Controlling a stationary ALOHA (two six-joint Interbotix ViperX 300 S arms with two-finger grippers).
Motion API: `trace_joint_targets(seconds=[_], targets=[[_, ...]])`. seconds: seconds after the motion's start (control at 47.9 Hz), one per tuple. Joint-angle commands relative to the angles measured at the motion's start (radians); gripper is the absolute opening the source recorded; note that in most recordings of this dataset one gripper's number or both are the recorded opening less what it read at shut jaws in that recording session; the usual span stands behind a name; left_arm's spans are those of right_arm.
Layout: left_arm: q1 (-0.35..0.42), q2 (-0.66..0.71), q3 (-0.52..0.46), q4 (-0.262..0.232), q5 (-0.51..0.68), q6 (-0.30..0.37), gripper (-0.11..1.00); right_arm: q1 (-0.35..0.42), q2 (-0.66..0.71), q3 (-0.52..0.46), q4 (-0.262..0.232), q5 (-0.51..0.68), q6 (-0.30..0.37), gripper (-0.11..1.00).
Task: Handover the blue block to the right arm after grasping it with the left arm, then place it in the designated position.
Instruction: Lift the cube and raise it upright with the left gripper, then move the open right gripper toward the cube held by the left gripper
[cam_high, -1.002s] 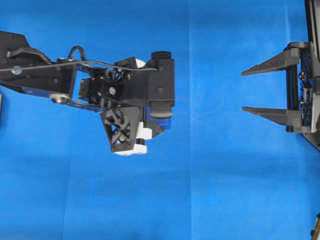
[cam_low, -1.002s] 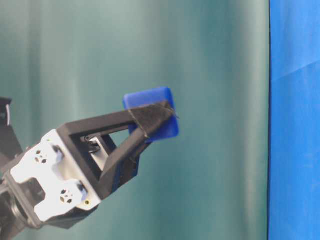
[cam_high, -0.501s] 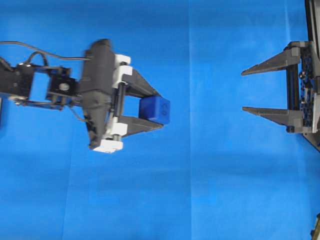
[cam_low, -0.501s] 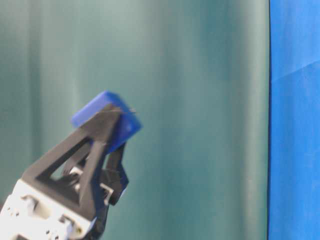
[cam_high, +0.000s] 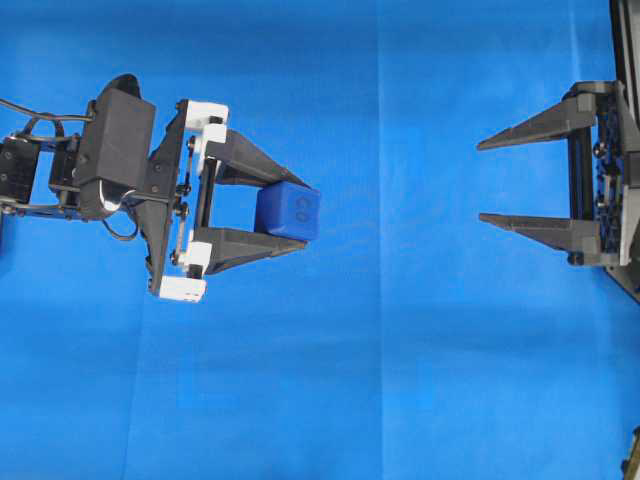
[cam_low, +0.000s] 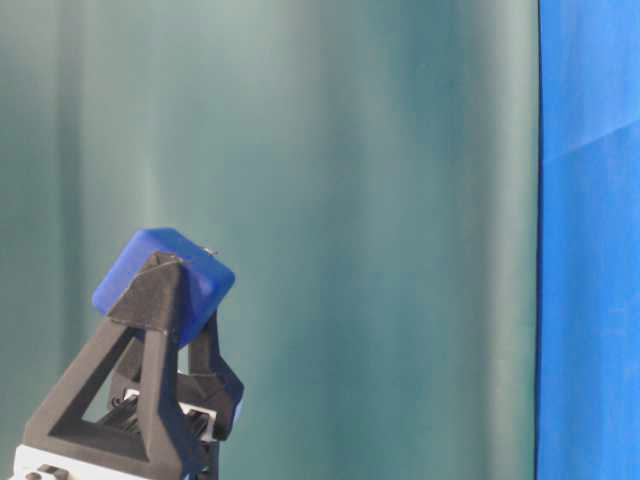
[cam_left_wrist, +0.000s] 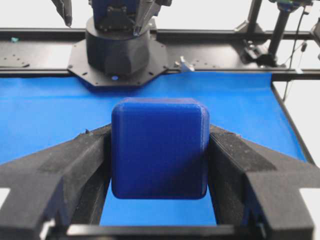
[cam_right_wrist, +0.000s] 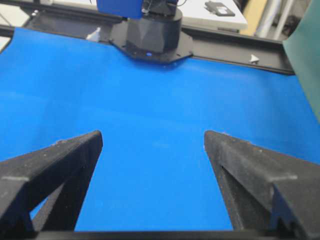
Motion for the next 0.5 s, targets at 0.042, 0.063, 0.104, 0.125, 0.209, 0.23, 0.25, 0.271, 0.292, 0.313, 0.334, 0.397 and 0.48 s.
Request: trace_joint_targets(seconds=[0.042, 0.063, 0.104, 0.125, 0.209, 0.23, 0.25, 0.271, 0.292, 0.313, 0.334, 0.397, 0.48], targets=[[0.000, -0.020, -0.009, -0.003, -0.011, 0.000, 0.49, 0.005, 0.008, -0.031, 0.000, -0.009, 0.000, 0.95], [0.000, -0.021, -0.009, -0.003, -0.011, 0.000, 0.49, 0.003, 0.009, -0.031, 0.000, -0.009, 0.000, 0.95], [-0.002, -0.021, -0.009, -0.003, -0.011, -0.002, 0.49, 0.006, 0.009, -0.034, -0.002, -0.009, 0.000, 0.95], [0.000, -0.020, -0.009, -0.003, -0.011, -0.002, 0.49, 0.006, 0.009, -0.034, -0.002, -0.009, -0.002, 0.95], [0.000, -0.020, -0.009, -0.003, -0.011, -0.002, 0.49, 0.009, 0.011, -0.040, -0.017, -0.008, -0.015, 0.95], [0.000, -0.020, -0.009, -0.003, -0.011, -0.002, 0.49, 0.009, 0.009, -0.040, -0.025, -0.006, -0.020, 0.95], [-0.002, -0.020, -0.009, -0.003, -0.011, -0.002, 0.49, 0.009, 0.009, -0.041, -0.035, -0.005, -0.023, 0.95], [0.000, -0.021, -0.009, -0.003, -0.011, -0.002, 0.49, 0.009, 0.009, -0.043, -0.046, -0.003, -0.026, 0.95], [-0.002, -0.020, -0.009, -0.003, -0.011, -0.002, 0.49, 0.009, 0.009, -0.043, -0.058, -0.002, -0.031, 0.95], [0.000, -0.020, -0.011, -0.003, -0.011, -0.002, 0.49, 0.009, 0.009, -0.044, -0.069, 0.000, -0.037, 0.95], [0.000, -0.021, -0.009, -0.003, -0.011, -0.002, 0.49, 0.011, 0.009, -0.044, -0.081, 0.003, -0.041, 0.95], [-0.002, -0.020, -0.011, -0.003, -0.011, -0.003, 0.49, 0.009, 0.006, -0.051, -0.117, 0.015, -0.063, 0.95], [-0.002, -0.021, -0.009, -0.005, -0.011, -0.005, 0.49, 0.009, 0.003, -0.058, -0.167, 0.037, -0.095, 0.95]])
